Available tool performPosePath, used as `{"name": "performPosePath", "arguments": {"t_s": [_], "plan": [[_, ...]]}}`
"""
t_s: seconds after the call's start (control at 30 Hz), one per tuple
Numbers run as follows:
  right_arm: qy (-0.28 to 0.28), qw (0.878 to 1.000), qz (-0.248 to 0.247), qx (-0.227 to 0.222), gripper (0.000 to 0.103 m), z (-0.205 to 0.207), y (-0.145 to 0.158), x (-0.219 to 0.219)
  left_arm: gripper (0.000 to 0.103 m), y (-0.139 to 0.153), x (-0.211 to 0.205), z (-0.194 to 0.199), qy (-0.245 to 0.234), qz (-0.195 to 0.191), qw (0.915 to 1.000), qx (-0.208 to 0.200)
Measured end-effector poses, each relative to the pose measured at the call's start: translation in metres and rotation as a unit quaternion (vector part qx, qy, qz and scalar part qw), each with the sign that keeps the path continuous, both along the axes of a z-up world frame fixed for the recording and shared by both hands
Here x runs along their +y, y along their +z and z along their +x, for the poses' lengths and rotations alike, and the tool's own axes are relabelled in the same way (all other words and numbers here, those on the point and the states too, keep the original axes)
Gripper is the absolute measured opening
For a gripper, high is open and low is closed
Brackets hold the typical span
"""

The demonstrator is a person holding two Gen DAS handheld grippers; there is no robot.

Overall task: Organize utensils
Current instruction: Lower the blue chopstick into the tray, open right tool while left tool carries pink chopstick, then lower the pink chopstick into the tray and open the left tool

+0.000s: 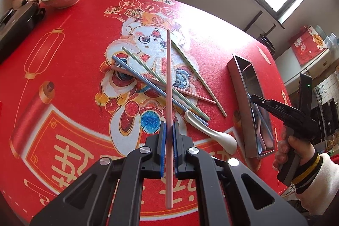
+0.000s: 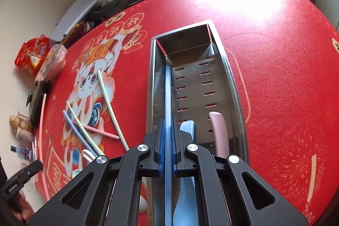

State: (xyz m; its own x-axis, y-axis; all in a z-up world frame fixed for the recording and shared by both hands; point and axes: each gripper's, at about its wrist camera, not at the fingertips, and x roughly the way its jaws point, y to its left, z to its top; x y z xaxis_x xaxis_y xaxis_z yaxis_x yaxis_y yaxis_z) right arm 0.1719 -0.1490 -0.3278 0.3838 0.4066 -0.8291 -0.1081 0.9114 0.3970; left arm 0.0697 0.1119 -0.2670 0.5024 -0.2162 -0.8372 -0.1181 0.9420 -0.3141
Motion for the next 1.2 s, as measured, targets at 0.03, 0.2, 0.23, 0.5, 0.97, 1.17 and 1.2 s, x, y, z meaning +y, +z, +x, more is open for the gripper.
{"name": "performPosePath", "arguments": {"t_s": [0.03, 0.2, 0.23, 0.5, 0.97, 1.17, 1.2], "plan": [[-0.001, 1.0, 0.004, 0.005, 0.006, 0.0, -0.003, 0.0, 0.006, 0.001, 0.0, -0.001, 0.001, 0.0, 1.0, -0.001], [-0.001, 0.999, 0.019, 0.027, 0.006, -0.002, -0.013, -0.001, 0.006, 0.002, -0.003, -0.004, 0.004, 0.001, 1.0, 0.0], [-0.003, 0.999, 0.016, 0.03, 0.006, -0.003, -0.014, -0.001, 0.006, 0.002, -0.004, -0.004, 0.004, 0.0, 1.0, 0.001], [0.0, 1.0, -0.004, 0.003, 0.008, -0.01, 0.007, -0.006, 0.006, 0.008, -0.023, -0.001, -0.012, -0.002, 0.9999, 0.001], [0.014, 0.998, -0.034, -0.058, 0.087, -0.032, 0.043, -0.054, 0.006, 0.012, -0.091, 0.022, -0.051, -0.018, 0.9985, 0.009], [0.005, 0.998, -0.027, -0.064, 0.087, -0.032, 0.043, -0.087, 0.006, 0.006, -0.126, 0.037, -0.061, -0.027, 0.9977, 0.015], [0.003, 0.998, -0.027, -0.062, 0.087, -0.03, 0.042, -0.093, 0.006, 0.005, -0.133, 0.04, -0.063, -0.029, 0.9975, 0.016]]}}
